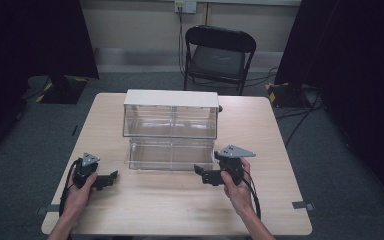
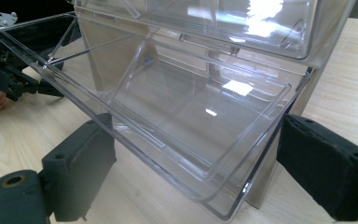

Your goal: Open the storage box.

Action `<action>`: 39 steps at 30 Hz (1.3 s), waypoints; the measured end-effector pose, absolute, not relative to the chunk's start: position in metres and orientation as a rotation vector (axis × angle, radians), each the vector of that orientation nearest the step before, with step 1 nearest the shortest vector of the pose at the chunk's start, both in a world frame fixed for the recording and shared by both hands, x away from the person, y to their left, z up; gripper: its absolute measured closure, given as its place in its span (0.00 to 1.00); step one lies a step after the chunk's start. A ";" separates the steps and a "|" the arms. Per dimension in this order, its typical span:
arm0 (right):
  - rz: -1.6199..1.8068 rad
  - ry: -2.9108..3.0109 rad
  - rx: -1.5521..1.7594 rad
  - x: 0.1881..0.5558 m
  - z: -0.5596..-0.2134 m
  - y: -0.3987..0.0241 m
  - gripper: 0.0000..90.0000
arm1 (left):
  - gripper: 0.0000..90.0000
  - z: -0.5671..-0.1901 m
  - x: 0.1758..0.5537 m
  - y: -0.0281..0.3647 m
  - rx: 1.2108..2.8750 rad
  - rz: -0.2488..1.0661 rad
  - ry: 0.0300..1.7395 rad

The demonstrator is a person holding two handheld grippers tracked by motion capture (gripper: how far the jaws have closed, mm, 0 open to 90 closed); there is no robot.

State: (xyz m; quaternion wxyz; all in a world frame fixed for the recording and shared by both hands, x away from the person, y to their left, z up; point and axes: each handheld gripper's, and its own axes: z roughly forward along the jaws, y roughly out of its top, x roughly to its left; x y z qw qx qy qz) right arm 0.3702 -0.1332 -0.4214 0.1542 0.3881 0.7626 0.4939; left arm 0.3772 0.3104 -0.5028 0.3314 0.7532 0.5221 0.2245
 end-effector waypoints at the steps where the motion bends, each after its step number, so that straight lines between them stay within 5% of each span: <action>1: 1.416 2.188 1.116 0.370 -0.421 -0.133 0.12 | 0.10 -0.503 0.377 0.310 1.967 0.587 1.366; 39: 1.422 2.165 1.132 0.373 -0.416 -0.133 0.13 | 0.10 -0.503 0.377 0.310 1.967 0.587 1.366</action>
